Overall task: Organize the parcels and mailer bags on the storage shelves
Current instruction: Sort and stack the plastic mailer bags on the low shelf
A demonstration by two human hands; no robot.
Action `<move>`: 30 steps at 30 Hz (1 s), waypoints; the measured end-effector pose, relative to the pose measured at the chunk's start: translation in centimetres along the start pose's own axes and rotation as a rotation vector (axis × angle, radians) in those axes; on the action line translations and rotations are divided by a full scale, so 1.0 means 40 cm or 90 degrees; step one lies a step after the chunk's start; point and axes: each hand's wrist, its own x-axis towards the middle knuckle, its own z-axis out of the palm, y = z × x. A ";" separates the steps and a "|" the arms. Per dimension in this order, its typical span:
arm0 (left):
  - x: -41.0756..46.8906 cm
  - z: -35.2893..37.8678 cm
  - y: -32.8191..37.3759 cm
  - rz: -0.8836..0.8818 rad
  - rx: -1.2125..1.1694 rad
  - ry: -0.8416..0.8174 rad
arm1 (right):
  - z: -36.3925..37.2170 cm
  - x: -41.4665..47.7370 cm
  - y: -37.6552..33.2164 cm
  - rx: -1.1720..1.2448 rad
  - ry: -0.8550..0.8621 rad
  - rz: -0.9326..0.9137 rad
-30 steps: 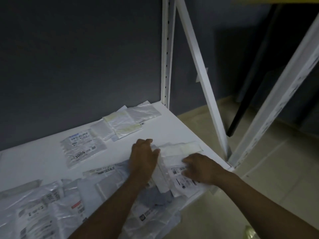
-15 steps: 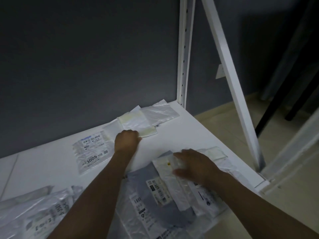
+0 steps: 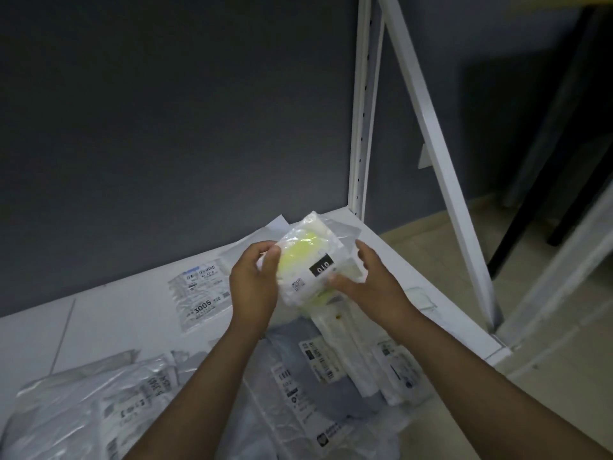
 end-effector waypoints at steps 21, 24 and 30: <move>-0.256 0.142 0.088 -0.320 -0.288 -0.175 | -0.159 -0.171 0.080 0.470 -0.006 0.288; -0.296 0.156 0.072 -0.370 -0.287 -0.272 | -0.162 -0.158 0.080 0.543 0.057 0.257; -0.220 0.155 -0.028 -0.231 -0.004 -0.262 | -0.241 -0.109 0.167 -0.028 0.220 0.251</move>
